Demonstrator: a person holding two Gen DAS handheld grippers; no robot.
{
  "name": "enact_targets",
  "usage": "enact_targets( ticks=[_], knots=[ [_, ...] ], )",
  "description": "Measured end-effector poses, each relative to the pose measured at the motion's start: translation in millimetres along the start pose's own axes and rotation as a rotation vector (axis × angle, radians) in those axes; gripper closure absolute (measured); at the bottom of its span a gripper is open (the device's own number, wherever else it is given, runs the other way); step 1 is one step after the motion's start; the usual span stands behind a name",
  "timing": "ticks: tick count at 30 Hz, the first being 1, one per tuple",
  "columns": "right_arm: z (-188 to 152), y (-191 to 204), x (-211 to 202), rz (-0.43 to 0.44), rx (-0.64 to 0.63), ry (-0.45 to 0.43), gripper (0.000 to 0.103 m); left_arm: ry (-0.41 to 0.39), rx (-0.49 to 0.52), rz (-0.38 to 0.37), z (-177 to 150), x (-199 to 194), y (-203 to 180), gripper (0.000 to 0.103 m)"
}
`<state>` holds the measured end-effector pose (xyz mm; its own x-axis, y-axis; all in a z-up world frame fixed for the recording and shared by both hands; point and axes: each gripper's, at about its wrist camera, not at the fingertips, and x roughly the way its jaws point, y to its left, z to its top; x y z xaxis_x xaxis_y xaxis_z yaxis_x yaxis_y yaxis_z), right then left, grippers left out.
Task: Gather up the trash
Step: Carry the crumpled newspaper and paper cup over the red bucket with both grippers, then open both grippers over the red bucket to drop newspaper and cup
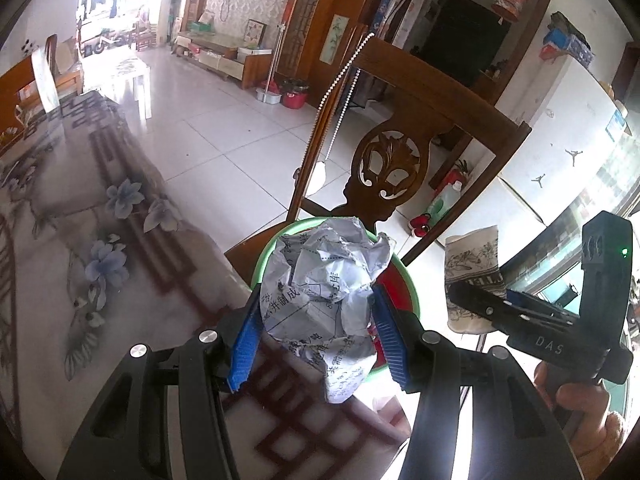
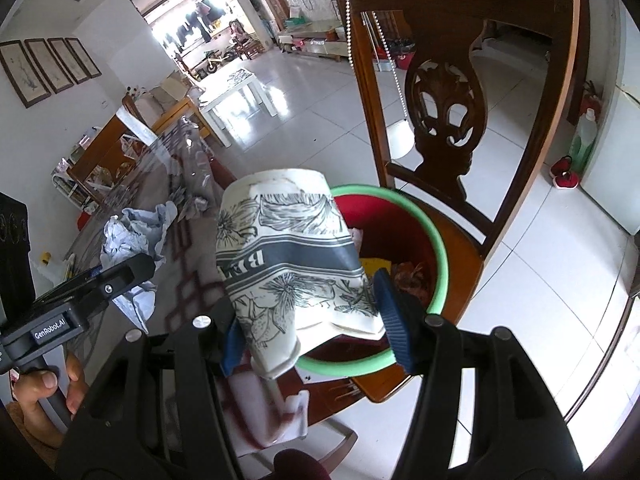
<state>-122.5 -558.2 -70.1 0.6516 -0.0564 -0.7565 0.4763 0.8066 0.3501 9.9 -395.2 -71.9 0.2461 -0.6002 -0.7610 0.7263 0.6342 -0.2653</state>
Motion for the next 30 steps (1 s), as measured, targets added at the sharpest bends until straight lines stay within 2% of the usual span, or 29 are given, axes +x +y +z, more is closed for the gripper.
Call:
enact_targets(
  ticks=[7,30],
  knots=[
    [7,-7,3,-0.003,0.002,-0.009,0.047,0.014,0.039,0.018,6,11,-7,0.053],
    [15,-12,14,-0.017,-0.009,0.005,0.047,0.039,0.028,0.006,11,38,-8,0.052]
  ],
)
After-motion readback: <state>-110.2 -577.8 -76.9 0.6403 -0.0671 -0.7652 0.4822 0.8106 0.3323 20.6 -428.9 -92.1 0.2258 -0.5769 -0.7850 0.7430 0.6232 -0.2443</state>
